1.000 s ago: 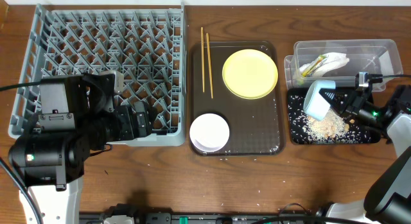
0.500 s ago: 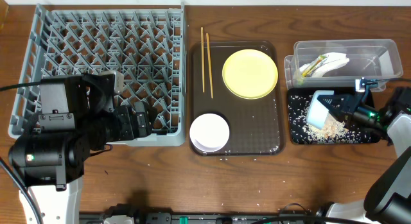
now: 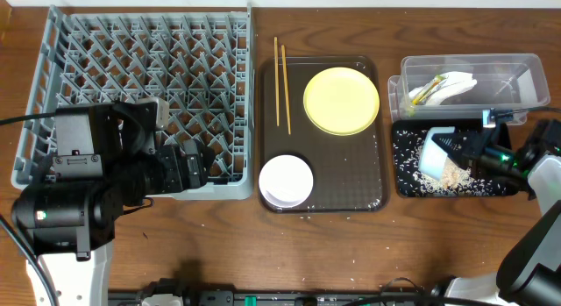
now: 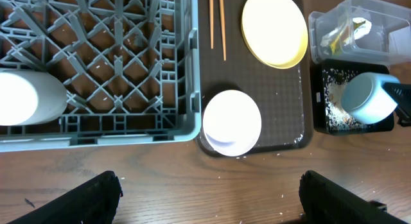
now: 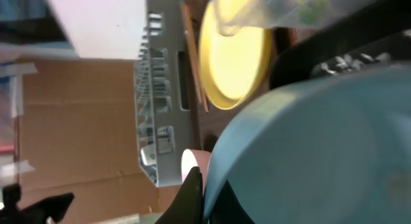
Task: Sort waste into correct bins and load items into the dishwasher
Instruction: 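Shake the inverted blue bowl over the black tray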
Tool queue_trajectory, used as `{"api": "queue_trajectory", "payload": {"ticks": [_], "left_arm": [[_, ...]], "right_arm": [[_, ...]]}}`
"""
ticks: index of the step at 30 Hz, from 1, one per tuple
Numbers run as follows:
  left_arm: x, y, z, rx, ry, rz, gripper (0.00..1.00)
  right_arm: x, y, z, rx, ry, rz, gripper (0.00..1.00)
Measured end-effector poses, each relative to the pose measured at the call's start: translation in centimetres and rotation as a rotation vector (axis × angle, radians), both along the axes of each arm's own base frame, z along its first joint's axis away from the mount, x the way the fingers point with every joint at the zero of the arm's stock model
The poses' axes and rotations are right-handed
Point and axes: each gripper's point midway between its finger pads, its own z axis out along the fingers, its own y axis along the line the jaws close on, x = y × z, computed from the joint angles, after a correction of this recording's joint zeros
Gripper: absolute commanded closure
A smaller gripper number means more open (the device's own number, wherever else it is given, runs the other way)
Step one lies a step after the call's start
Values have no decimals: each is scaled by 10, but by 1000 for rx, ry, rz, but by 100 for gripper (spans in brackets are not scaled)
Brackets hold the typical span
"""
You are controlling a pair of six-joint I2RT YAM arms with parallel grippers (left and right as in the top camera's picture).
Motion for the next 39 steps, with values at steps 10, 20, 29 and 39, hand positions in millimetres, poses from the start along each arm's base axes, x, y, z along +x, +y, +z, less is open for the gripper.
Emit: {"api": "queue_trajectory", "payload": {"ticks": [10,20,29,39], "left_arm": [[0,0,0,0,0,0,10],[0,0,0,0,1,0,10],[0,0,0,0,2,0,10],[0,0,0,0,2,0,10]], "right_arm": [[-2,13,24,73,-146,67,99],[-2,14,15,24,-117,77,99],[-1,20,21,26,-155,105,99],[1,21,12,-9,-84,98,99]]}}
